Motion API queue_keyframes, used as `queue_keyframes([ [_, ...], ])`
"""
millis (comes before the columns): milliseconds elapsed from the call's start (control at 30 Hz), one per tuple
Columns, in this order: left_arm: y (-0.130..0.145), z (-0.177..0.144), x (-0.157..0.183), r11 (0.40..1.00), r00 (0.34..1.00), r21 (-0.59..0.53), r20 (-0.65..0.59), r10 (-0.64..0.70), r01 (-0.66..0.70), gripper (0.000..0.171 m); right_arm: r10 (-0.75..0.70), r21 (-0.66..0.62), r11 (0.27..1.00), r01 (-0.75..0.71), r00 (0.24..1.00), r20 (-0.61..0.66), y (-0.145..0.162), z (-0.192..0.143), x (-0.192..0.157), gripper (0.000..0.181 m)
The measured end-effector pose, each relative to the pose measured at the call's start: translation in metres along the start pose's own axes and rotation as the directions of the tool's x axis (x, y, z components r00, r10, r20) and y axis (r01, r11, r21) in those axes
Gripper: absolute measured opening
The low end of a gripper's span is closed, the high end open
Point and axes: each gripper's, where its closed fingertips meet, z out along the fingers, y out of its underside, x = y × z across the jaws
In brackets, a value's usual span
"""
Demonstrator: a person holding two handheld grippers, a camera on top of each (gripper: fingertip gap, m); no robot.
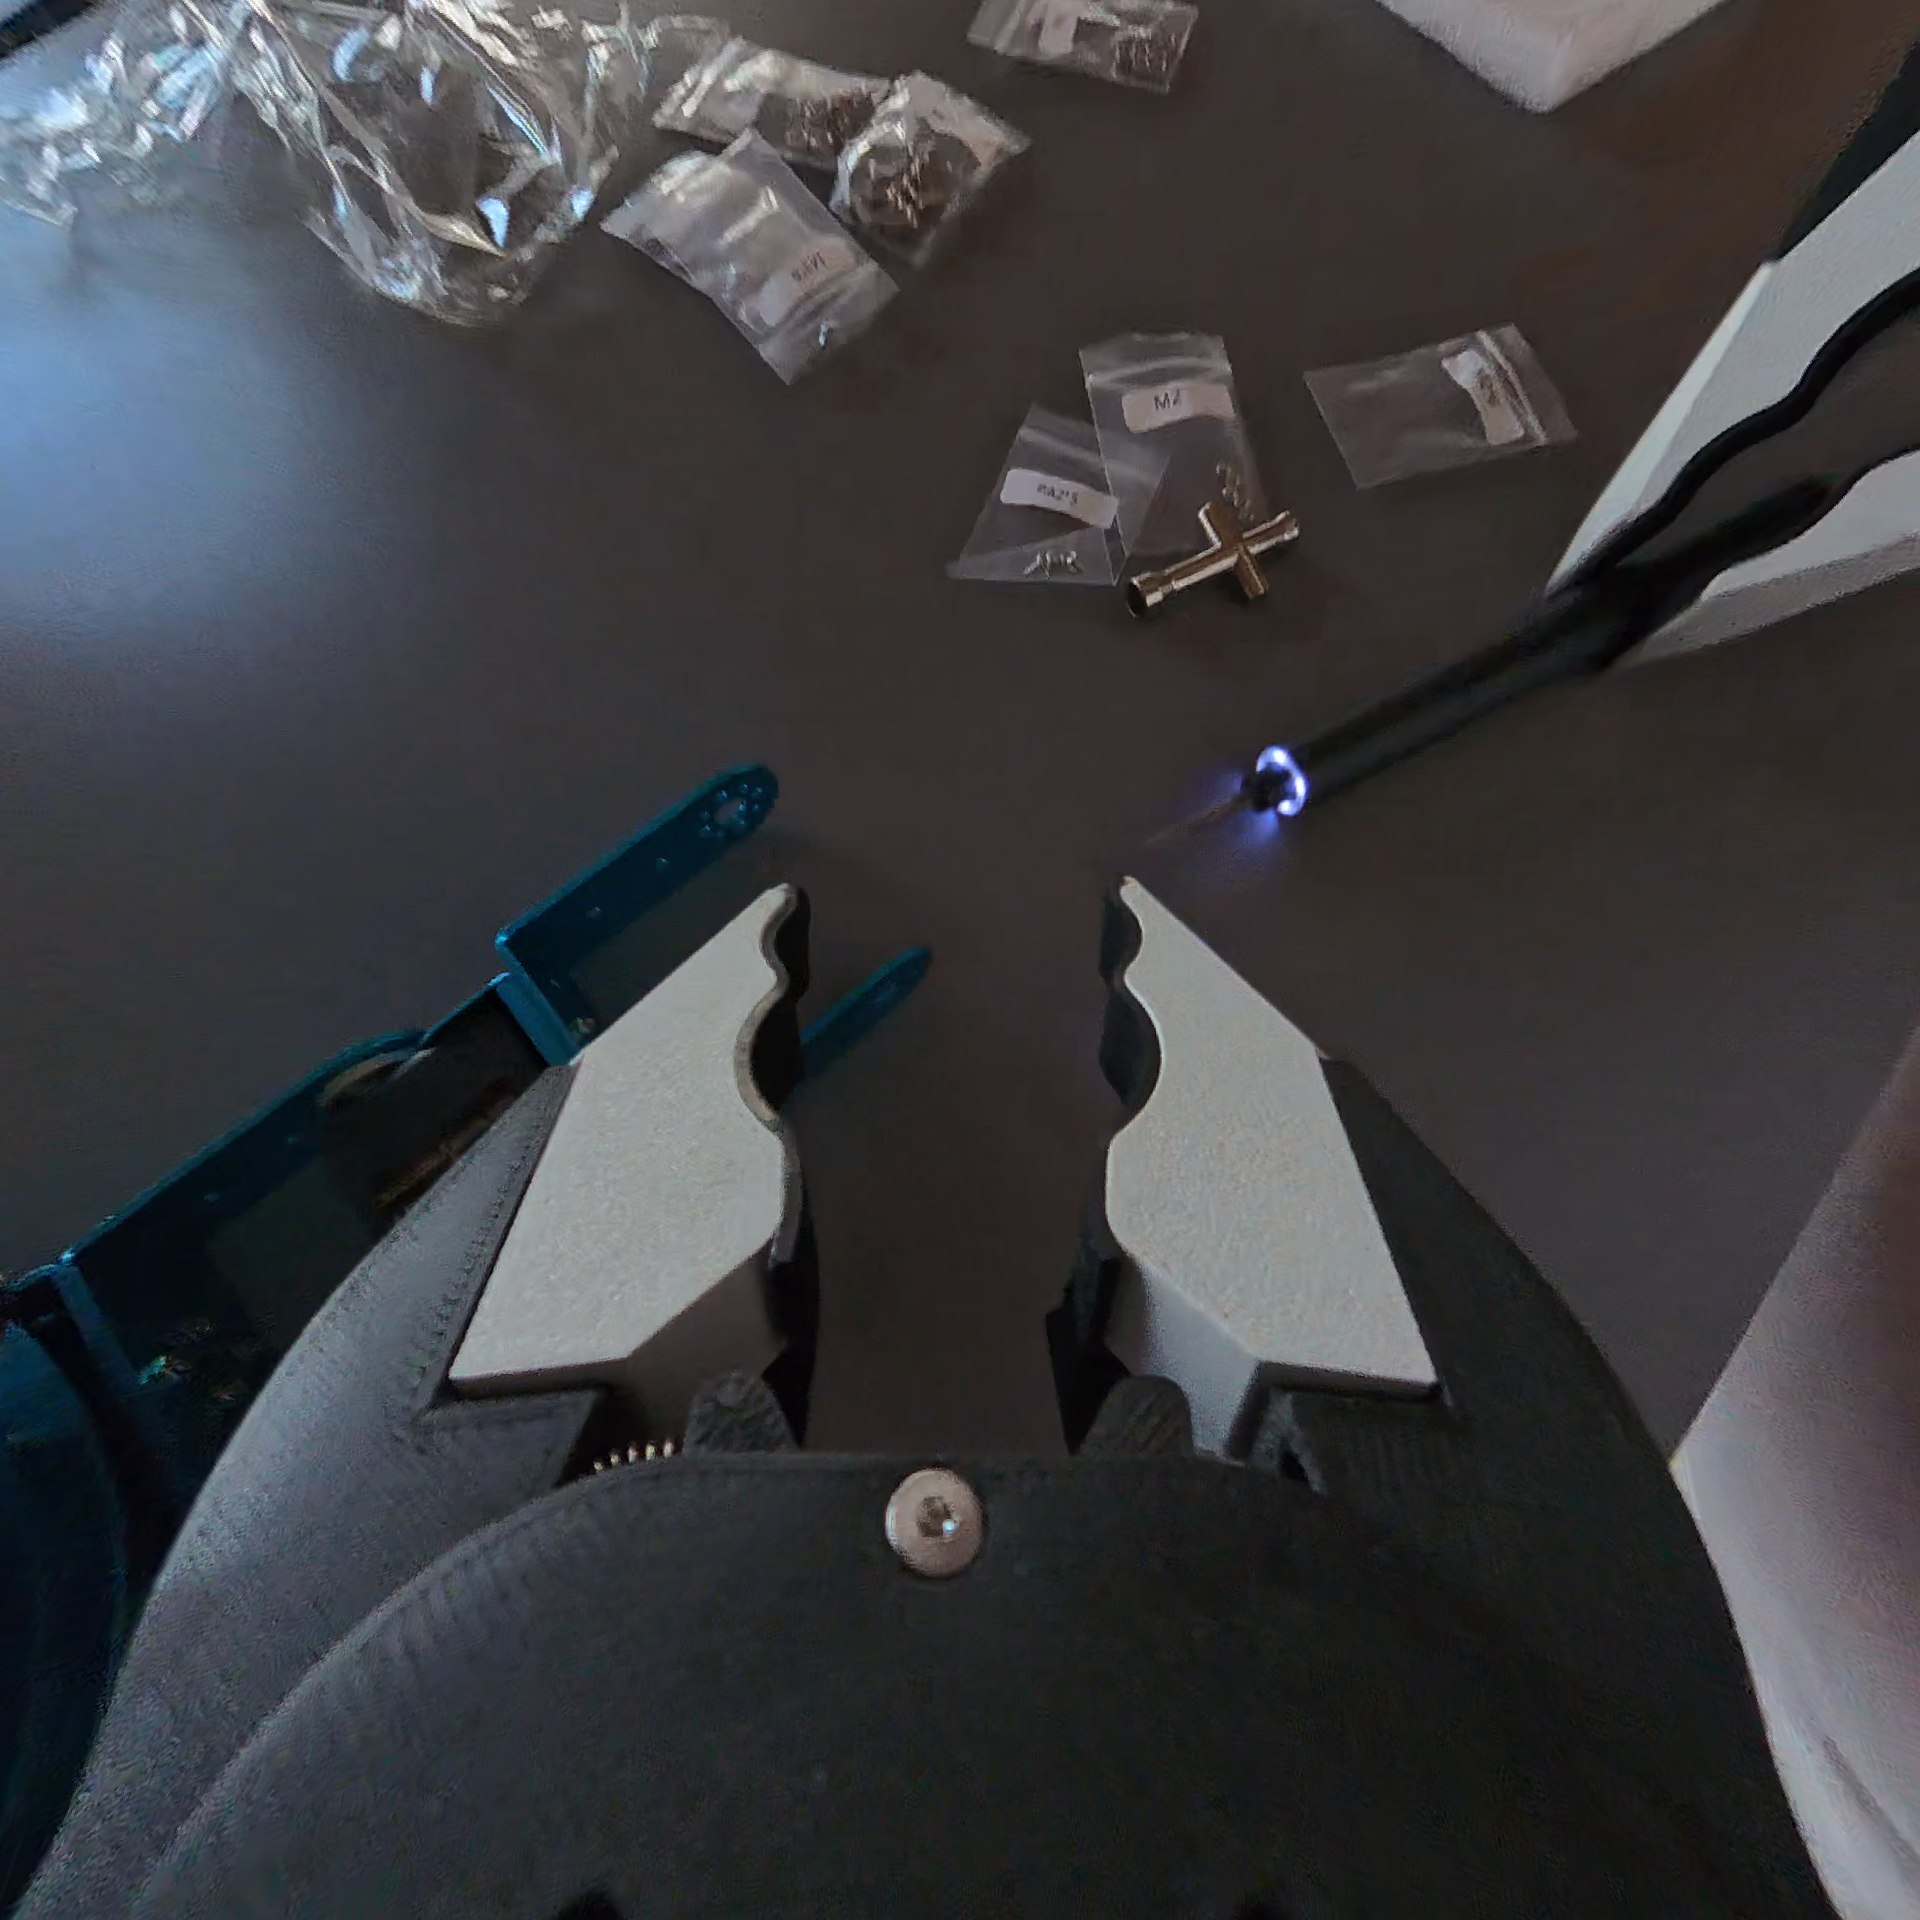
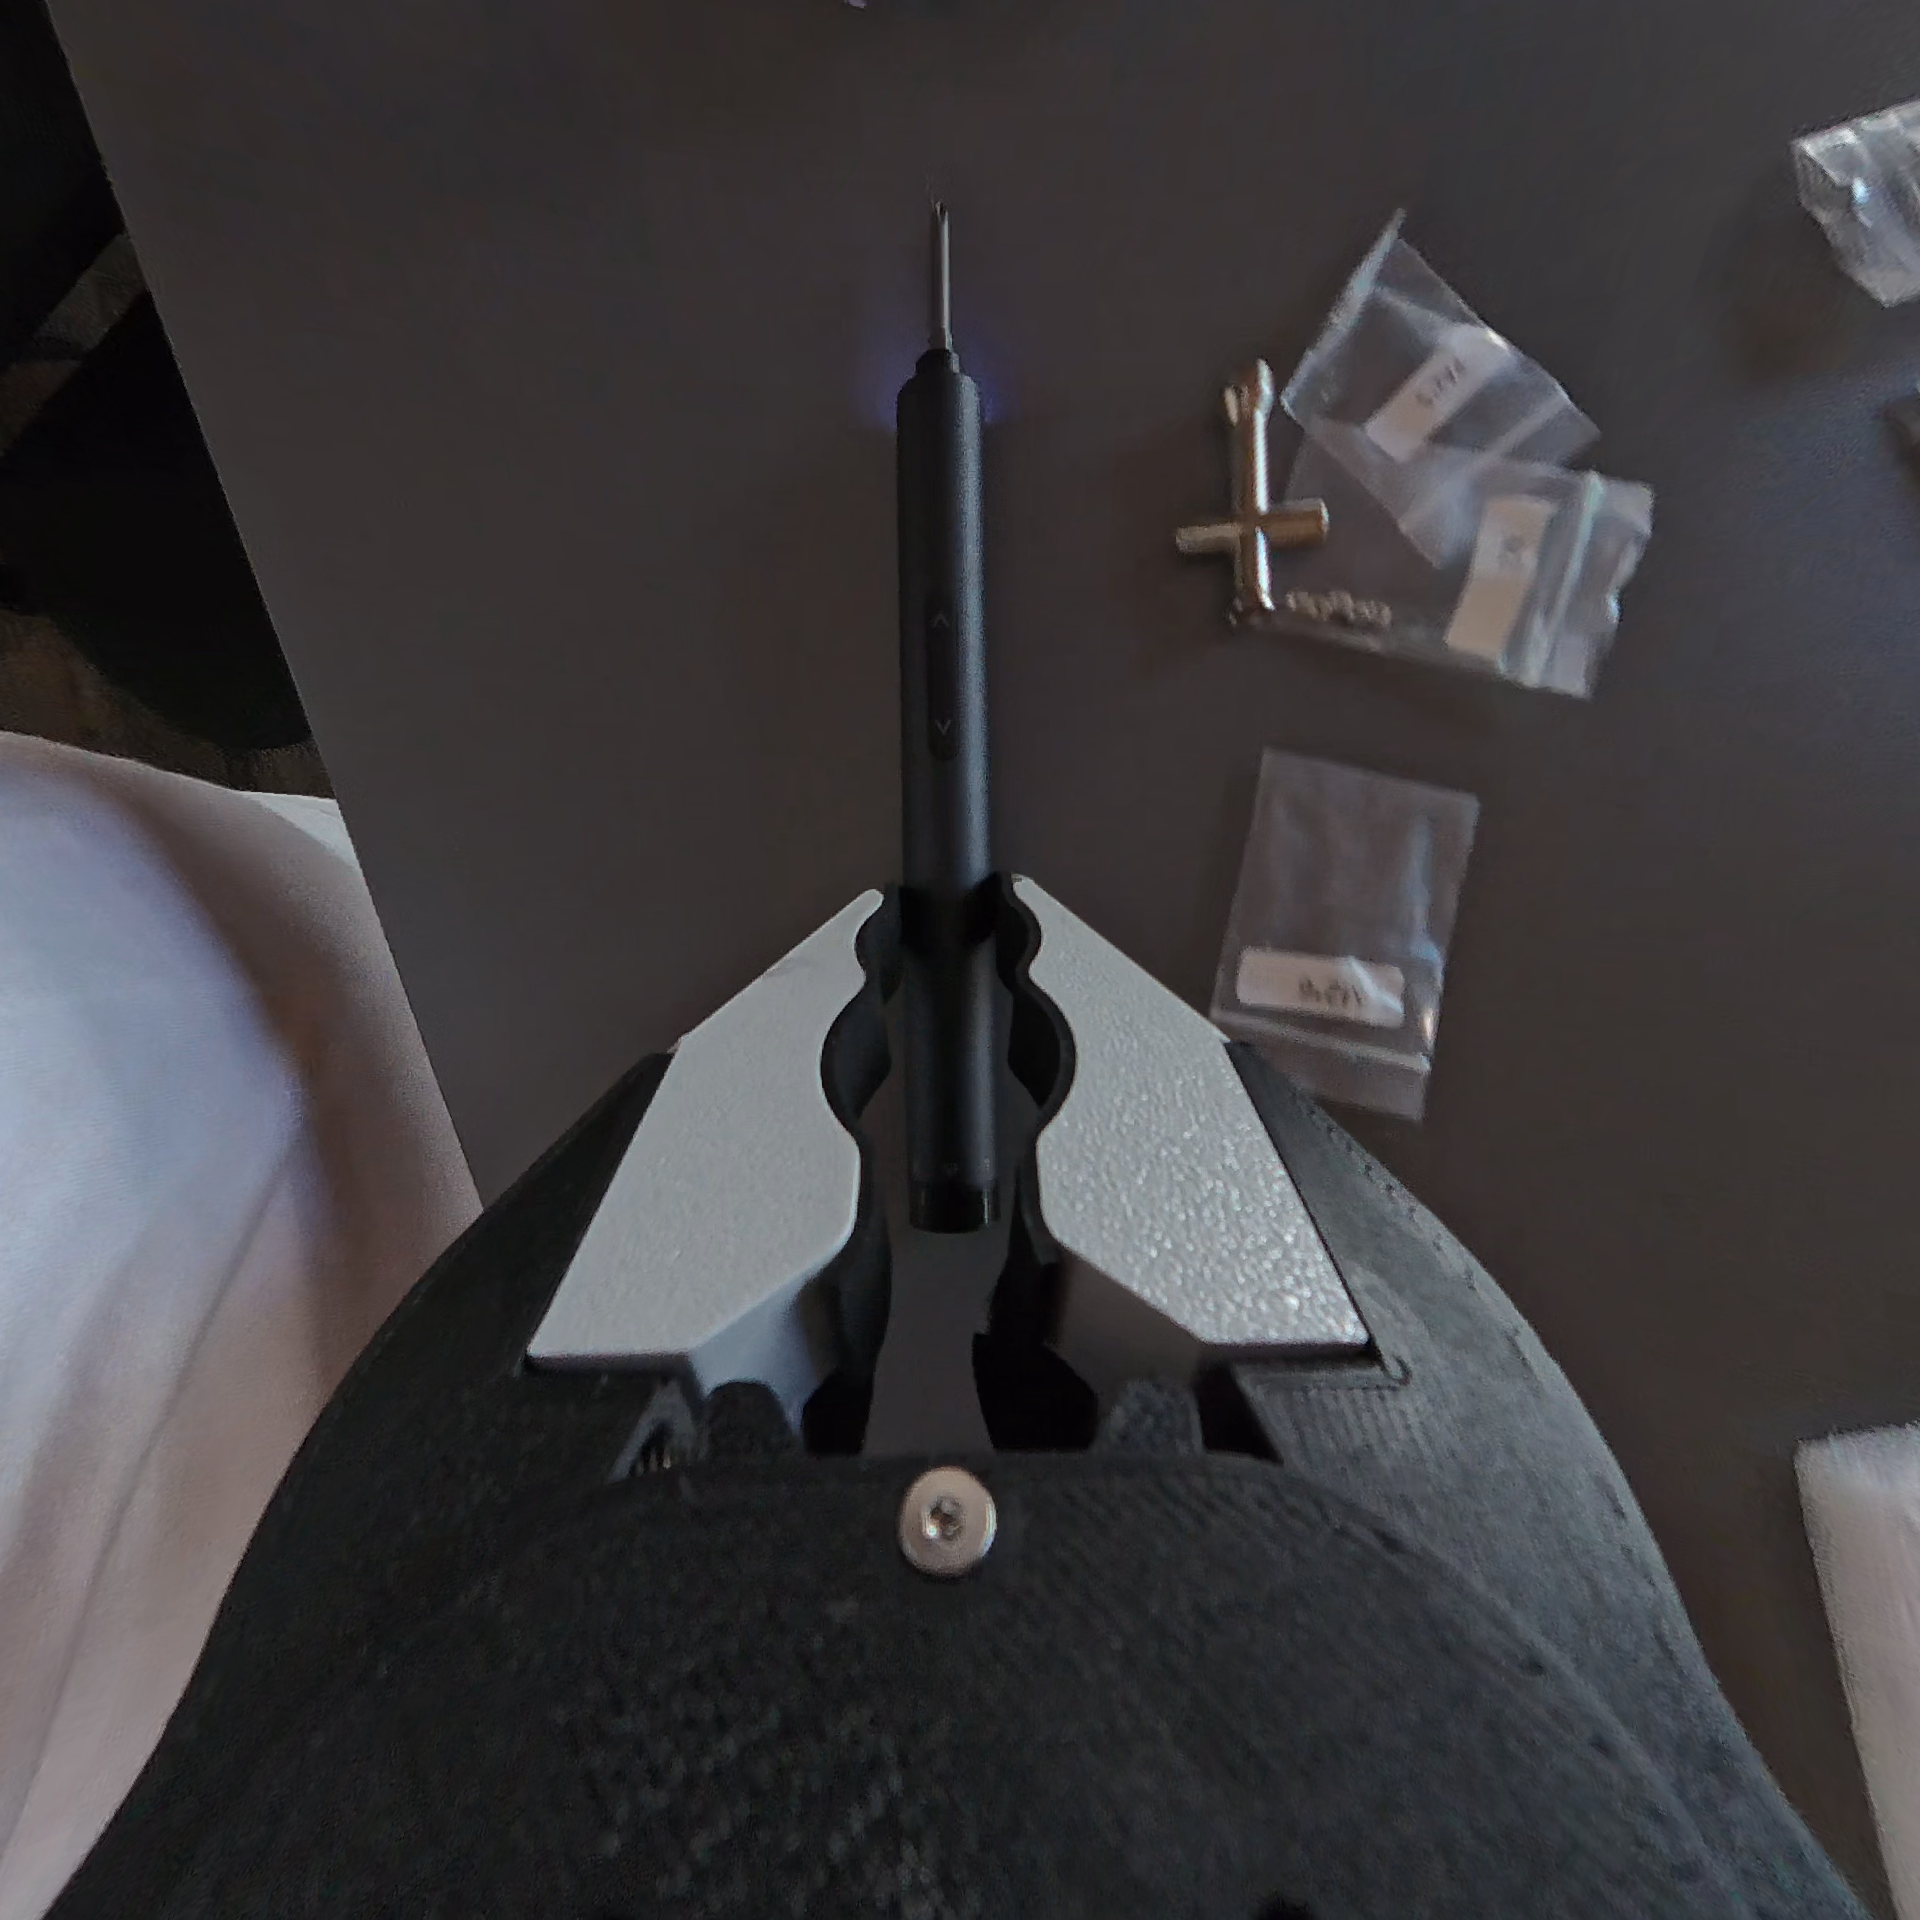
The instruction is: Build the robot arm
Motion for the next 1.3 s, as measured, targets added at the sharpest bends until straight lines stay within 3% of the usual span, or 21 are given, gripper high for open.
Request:
queue_keyframes([
  [133, 0.02, 0.004, -0.002, 0.989, 1.0, -0.148, 0.022, -0.014, 0.017, 0.052, 0.01, 0.014, 1.0, -0.01, 1.0, 0.011, 0.018, -0.014, 0.007, 0.018],
  [267, 0.025, -0.001, 0.0, 0.974, 0.997, -0.21, 0.029, -0.077, 0.082, 0.046, 0.01, 0.039, 0.999, -0.012, 0.999, 0.042, 0.025, -0.02, 0.011, 0.018],
  [500, 0.05, -0.028, 0.018, 0.953, 0.98, -0.227, 0.07, -0.187, 0.198, 0.041, -0.024, 0.051, 0.998, 0.02, 0.998, 0.063, 0.025, -0.021, 0.015, 0.018],
  [767, 0.1, -0.085, 0.017, 0.912, 0.912, -0.132, 0.195, -0.361, 0.389, 0.032, -0.051, 0.053, 0.998, 0.046, 0.995, 0.086, 0.02, -0.018, 0.019, 0.018],
  [867, 0.105, -0.104, 0.016, 0.862, 0.854, -0.032, 0.161, -0.495, 0.505, 0.048, -0.057, 0.055, 0.997, 0.052, 0.993, 0.098, 0.019, -0.017, 0.02, 0.017],
  [967, 0.092, -0.131, 0.002, 0.798, 0.788, 0.164, 0.136, -0.6, 0.579, 0.052, -0.063, 0.054, 0.997, 0.057, 0.992, 0.108, 0.018, -0.016, 0.02, 0.018],
  [1067, 0.09, -0.157, -0.036, 0.709, 0.667, 0.326, 0.247, -0.703, 0.626, 0.07, -0.073, 0.05, 0.996, 0.068, 0.991, 0.11, 0.017, -0.015, 0.021, 0.018],
  [1133, 0.093, -0.154, -0.055, 0.626, 0.562, 0.341, 0.274, -0.78, 0.702, 0.075, -0.074, 0.049, 0.996, 0.069, 0.991, 0.112, 0.016, -0.015, 0.022, 0.018],
  [1200, 0.087, -0.141, -0.067, 0.564, 0.497, 0.346, 0.267, -0.825, 0.75, 0.082, -0.081, 0.05, 0.996, 0.076, 0.99, 0.114, 0.014, -0.014, 0.022, 0.018],
  [1300, 0.085, -0.117, -0.076, 0.568, 0.463, 0.298, 0.354, -0.812, 0.767, 0.087, -0.086, 0.062, 0.995, 0.079, 0.989, 0.12, 0.012, -0.013, 0.023, 0.018],
])
